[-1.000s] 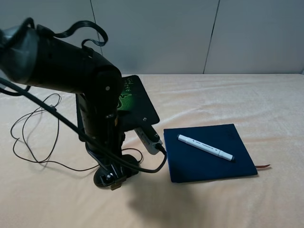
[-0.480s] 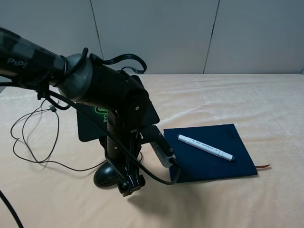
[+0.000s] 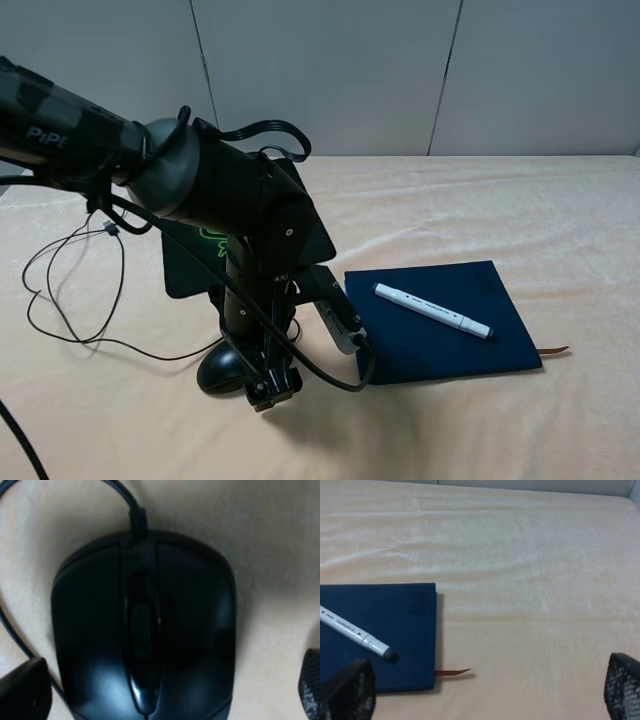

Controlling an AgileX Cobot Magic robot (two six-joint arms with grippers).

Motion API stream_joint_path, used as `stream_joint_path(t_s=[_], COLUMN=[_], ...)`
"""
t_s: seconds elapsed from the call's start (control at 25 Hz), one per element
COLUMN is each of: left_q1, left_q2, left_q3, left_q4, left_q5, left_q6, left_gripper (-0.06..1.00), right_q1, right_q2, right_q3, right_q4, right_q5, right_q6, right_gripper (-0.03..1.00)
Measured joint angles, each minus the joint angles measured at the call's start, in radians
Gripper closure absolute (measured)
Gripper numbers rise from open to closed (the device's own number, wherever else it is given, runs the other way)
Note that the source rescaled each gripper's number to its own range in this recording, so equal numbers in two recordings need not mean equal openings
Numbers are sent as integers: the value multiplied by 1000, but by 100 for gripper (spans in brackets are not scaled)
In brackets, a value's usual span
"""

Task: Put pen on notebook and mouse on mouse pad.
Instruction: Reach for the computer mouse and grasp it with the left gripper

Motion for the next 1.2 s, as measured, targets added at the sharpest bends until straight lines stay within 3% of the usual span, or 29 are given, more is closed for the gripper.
stream_joint_path(t_s=[0.88, 1.0, 1.2], left_q1=[0, 0, 0], left_q2=[0, 0, 0], left_q3=[14, 14, 14], left_q4=[-28, -33, -32], left_q5=[-31, -24, -20], left_q6=[0, 0, 0], left_gripper=[4, 17, 67], right_q1=[0, 0, 0], right_q2=[0, 0, 0], right_q3=[0, 0, 0], right_q4=[0, 0, 0], right_q5=[0, 0, 0], right_q6=[0, 0, 0], right_gripper=[-3, -3, -3])
